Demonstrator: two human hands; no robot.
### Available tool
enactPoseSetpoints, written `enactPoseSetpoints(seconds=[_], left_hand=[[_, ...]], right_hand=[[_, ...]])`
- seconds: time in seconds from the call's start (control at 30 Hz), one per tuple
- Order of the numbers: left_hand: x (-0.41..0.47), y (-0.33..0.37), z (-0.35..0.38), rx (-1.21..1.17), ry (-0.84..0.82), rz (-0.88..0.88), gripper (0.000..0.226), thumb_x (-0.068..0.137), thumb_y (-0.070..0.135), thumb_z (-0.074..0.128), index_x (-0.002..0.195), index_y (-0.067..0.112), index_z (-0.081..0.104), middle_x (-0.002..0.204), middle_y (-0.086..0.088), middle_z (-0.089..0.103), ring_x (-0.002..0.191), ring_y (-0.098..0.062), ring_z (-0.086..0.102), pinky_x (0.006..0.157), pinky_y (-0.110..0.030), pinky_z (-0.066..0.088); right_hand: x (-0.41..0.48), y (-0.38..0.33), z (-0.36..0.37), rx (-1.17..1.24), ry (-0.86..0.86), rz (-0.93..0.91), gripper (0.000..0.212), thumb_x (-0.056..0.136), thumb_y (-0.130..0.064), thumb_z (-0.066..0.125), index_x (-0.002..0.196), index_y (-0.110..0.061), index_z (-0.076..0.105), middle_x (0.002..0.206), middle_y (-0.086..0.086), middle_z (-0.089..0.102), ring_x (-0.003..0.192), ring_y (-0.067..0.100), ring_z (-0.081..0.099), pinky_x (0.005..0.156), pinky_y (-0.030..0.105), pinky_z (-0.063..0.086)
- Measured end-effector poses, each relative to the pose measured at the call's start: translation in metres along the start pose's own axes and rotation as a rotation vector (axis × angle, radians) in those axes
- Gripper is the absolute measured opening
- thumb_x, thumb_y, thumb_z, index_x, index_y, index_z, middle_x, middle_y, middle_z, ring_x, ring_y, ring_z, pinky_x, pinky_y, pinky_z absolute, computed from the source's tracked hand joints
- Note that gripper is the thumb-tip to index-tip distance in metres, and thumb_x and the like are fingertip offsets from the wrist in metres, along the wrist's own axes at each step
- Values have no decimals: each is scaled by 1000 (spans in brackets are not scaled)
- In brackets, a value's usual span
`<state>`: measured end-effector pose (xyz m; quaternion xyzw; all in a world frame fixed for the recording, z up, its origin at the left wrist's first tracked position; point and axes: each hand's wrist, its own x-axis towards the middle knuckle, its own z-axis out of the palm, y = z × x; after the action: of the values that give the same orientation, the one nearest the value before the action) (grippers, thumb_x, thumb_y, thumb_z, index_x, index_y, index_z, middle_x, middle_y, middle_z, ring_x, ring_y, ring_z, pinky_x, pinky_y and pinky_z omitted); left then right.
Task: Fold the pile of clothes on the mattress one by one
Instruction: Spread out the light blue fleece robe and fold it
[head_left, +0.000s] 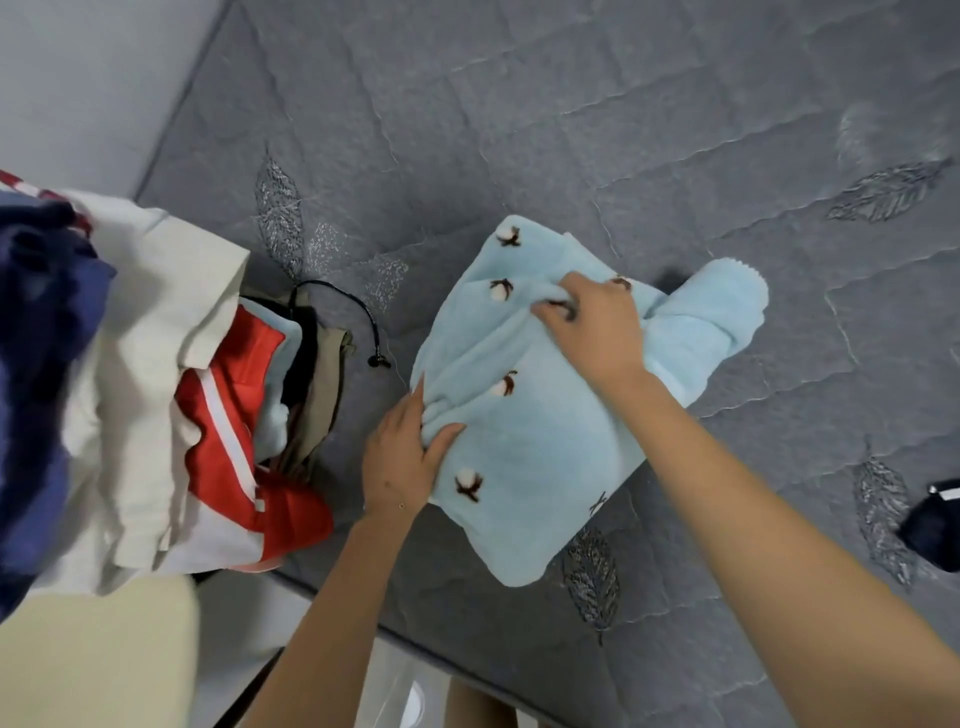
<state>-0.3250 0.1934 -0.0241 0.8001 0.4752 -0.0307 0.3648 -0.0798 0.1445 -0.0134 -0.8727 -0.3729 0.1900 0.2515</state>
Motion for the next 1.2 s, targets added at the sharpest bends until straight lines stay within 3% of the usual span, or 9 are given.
enactPoseSetpoints(seconds=[0.07, 0.13, 0.3, 0.43, 0.57, 0.67, 0.9, 1.0, 1.2], left_hand=[[-4, -1, 5, -94, 114, -8, 78, 84, 65, 39, 138, 9, 49, 139, -10, 53, 127, -28, 50, 103, -42, 43], [-6, -2, 10, -137, 180, -20, 69, 86, 55, 42, 136, 7, 52, 142, -12, 49, 133, -29, 44, 107, -51, 38], [-8, -2, 20, -110, 232, -71, 70, 83, 59, 46, 137, 13, 51, 146, -10, 43, 136, -30, 38, 109, -54, 33], [-9, -6, 29, -219, 306, -73, 74, 81, 60, 53, 143, 21, 40, 154, -4, 28, 139, -16, 26, 110, -38, 27], [-15, -4, 39, -580, 314, -272, 98, 75, 62, 67, 150, 31, 13, 154, 7, 23, 141, -7, 25, 114, -34, 28], [-24, 2, 45, -725, 261, -368, 99, 72, 56, 71, 148, 36, 11, 147, 15, 31, 134, -4, 36, 109, -30, 36], [-32, 7, 41, -798, 253, -385, 88, 81, 25, 74, 148, 24, 16, 145, 8, 33, 131, -9, 38, 106, -27, 37], [-47, 12, 38, -759, 294, -589, 93, 76, 43, 76, 148, 20, 23, 149, 0, 33, 134, -17, 36, 111, -37, 34], [-80, 12, 23, -908, -188, -686, 100, 60, 78, 66, 142, 29, 36, 129, 5, 56, 112, -18, 58, 97, -41, 48]], right_hand=[[11, -5, -3, 158, 185, -10, 29, 87, -26, 64, 68, -9, 51, 61, 5, 52, 62, 24, 50, 71, 33, 39], [20, -10, -2, 158, 285, -50, 27, 87, -25, 63, 67, -13, 48, 60, 0, 48, 59, 17, 42, 70, 31, 36], [26, 9, 28, -254, -31, 92, 23, 96, -36, 50, 101, -16, 60, 107, 5, 59, 108, 26, 49, 109, 42, 24], [38, 9, 33, -335, -72, 56, 32, 92, -38, 53, 115, -16, 57, 124, 10, 46, 119, 31, 39, 115, 48, 14], [44, 32, 6, -290, -213, 143, 84, 78, -66, 59, 147, -29, 27, 154, 7, 22, 145, 29, 13, 116, 52, 2], [33, 48, -15, -144, -480, 299, 105, 74, -76, 55, 154, -32, 2, 161, 1, 9, 148, 27, 6, 117, 54, 10], [-12, 49, -54, 304, -683, 422, 93, 62, -75, 69, 140, -42, 31, 122, -29, 47, 106, 0, 49, 87, 22, 37], [-51, 64, -60, 351, -703, 555, 58, 62, -70, 73, 108, -36, 62, 92, -23, 69, 79, -3, 65, 63, 17, 46], [-150, 89, -59, 621, -491, 856, 38, 69, -53, 77, 92, -24, 67, 74, -13, 73, 65, 6, 70, 47, 16, 50]])
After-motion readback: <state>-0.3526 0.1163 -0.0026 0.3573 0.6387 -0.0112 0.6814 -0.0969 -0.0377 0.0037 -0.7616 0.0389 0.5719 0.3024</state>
